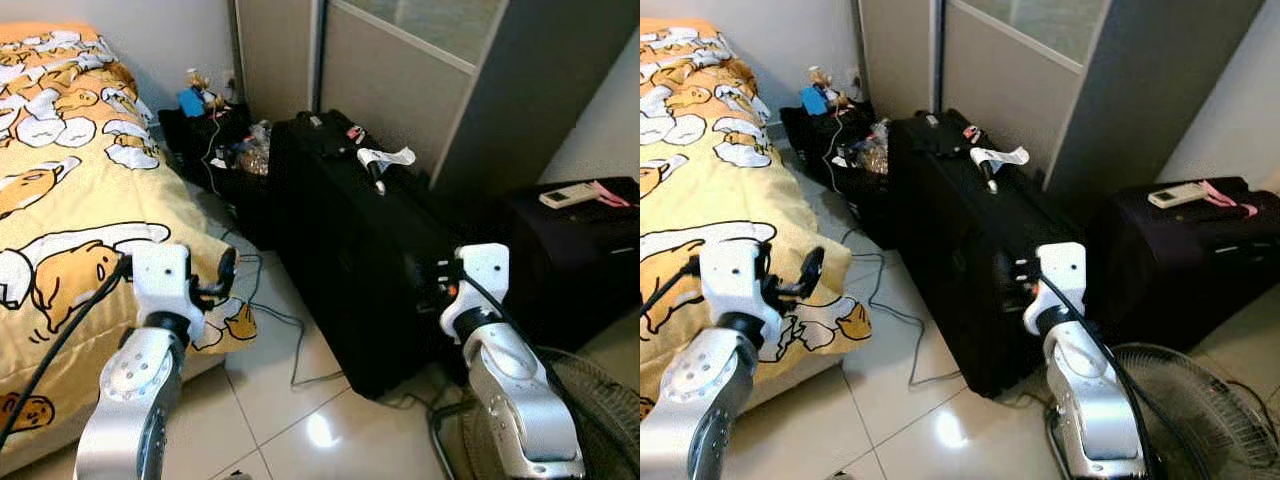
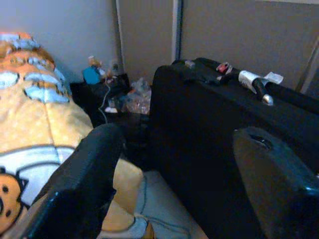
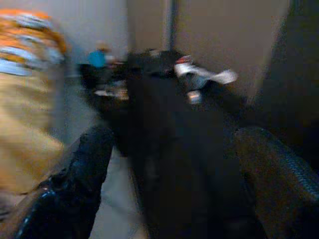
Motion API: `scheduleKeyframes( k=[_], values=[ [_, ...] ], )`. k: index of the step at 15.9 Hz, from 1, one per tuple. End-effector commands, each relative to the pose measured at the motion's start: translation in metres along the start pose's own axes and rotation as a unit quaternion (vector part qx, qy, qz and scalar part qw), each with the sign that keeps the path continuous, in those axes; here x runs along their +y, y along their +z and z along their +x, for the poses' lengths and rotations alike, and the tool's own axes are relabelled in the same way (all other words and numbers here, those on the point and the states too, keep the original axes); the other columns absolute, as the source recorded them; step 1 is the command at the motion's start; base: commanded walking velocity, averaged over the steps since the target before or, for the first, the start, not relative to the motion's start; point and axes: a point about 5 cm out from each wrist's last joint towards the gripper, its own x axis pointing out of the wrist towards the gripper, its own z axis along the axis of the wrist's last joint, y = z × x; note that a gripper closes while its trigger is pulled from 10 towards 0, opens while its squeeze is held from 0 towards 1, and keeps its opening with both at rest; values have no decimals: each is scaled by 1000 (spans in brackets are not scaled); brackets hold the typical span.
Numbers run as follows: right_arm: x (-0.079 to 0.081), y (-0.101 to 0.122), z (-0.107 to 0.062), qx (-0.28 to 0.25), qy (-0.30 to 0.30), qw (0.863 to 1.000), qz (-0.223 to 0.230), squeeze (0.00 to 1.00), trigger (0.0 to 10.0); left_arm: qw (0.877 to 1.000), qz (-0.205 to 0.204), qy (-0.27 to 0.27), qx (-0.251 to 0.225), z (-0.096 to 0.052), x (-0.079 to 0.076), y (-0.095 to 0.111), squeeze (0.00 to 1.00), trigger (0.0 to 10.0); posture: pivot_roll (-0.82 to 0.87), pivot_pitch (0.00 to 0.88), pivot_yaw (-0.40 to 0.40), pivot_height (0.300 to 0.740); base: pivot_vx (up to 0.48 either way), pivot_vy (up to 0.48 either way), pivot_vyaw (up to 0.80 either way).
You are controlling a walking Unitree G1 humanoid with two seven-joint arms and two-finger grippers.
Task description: Clean up the room
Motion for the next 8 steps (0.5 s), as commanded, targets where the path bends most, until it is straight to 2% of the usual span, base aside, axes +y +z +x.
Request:
scheduleKeyframes(
  k=[1, 2, 3, 5, 6, 8],
  values=[
    [7, -2, -3, 4, 24, 999, 26, 0, 10000, 1000, 9, -10, -12, 0, -4, 6, 0, 10000, 14, 0, -7, 740, 0, 0, 0],
    [14, -4, -4, 8, 48, 999, -1, 0, 10000, 1000, 2, -22, -14, 1, -6, 8, 0, 10000, 15, 0, -2, 740, 0, 0, 800],
    [21, -5, -4, 4, 70, 998, -5, 0, 10000, 999, 6, -31, -14, 2, -6, 8, 0, 10000, 17, 0, 1, 740, 0, 0, 800],
    [28, -6, -5, 2, 95, 995, -8, 0, 10000, 1000, 19, -17, -13, 2, -4, 7, 0, 10000, 23, 0, 0, 740, 0, 0, 800],
    [29, -7, -5, 2, 100, 995, -11, 0, 10000, 1000, 21, -10, -8, 1, -2, 6, 0, 10000, 27, 0, -7, 740, 0, 0, 800],
    [30, -7, -4, 1, 106, 994, -13, 0, 10000, 1000, 18, -8, -8, -1, -1, 5, 0, 10000, 34, 0, -18, 740, 251, 0, 800]
  ],
)
